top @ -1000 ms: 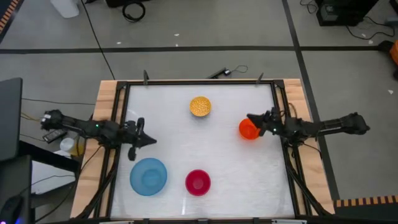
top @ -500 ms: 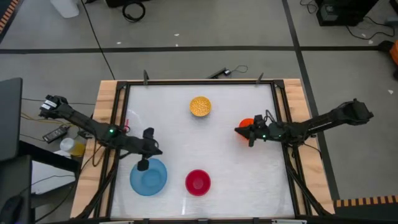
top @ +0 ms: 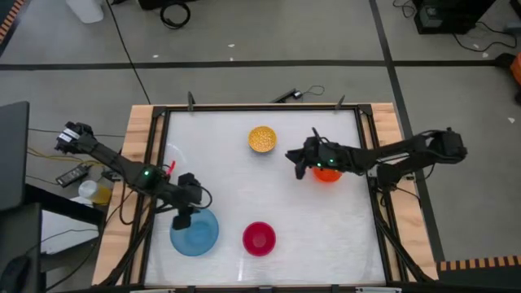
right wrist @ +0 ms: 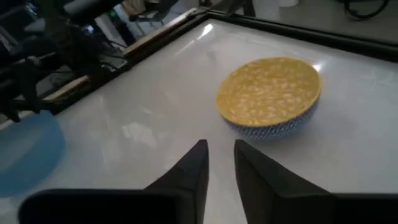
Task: Nest bowls inside each other
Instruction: Adjust the blue bowl
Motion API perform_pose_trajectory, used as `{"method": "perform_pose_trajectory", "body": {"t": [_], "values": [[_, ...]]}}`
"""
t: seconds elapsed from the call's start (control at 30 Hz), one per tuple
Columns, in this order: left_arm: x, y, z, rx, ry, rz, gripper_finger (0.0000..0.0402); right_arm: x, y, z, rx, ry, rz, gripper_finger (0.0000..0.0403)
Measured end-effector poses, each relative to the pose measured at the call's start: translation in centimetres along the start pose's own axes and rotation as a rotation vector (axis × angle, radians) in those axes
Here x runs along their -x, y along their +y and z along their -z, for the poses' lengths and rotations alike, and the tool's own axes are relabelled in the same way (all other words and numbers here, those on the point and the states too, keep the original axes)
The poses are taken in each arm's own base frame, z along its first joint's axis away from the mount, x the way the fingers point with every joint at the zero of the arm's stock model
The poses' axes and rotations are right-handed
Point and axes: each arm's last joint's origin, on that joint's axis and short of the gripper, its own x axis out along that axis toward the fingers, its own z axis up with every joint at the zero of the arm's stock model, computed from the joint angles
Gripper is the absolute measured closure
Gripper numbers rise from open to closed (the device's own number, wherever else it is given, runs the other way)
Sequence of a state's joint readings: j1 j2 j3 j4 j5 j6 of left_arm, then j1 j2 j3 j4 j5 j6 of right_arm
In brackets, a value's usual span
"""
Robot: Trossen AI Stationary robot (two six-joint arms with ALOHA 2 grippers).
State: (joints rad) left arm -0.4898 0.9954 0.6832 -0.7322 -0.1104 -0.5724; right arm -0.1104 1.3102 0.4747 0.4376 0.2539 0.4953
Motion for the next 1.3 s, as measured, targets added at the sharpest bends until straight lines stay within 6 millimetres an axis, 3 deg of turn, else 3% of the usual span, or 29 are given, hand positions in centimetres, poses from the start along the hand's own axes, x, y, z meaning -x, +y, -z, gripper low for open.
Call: {"method": "perform_pose_trajectory", "body": {"t": [0.23, 0.43, 0.6, 0.73, 0.9, 1.3], "values": [[-0.9, 0.1, 1.0, 0.022, 0.042, -0.026, 0.0211, -2.3, 0.3, -0.6, 0.051, 0.025, 0.018, 0.0272], [-2.9, 1.4, 2.2, 0.012, 0.110, -0.175, 0.0210, -3.1, 0.1, -1.3, 0.074, 0.019, 0.039, 0.0268], [-3.8, 1.7, 1.9, -0.042, 0.127, -0.195, 0.0229, -3.0, 0.1, -2.1, 0.105, 0.011, 0.032, 0.0268], [-4.2, 2.0, 1.0, -0.069, 0.066, -0.224, 0.0271, -2.6, -0.1, -3.0, 0.111, 0.030, 0.050, 0.0270], [-4.3, 3.7, -0.2, -0.123, 0.007, -0.313, 0.0305, -3.3, -1.9, -4.1, 0.084, 0.100, 0.158, 0.0270], [-2.8, 9.9, -6.5, -0.207, -0.403, -0.544, 0.0307, -8.4, -4.3, -6.6, 0.095, 0.291, 0.330, 0.0268]]}}
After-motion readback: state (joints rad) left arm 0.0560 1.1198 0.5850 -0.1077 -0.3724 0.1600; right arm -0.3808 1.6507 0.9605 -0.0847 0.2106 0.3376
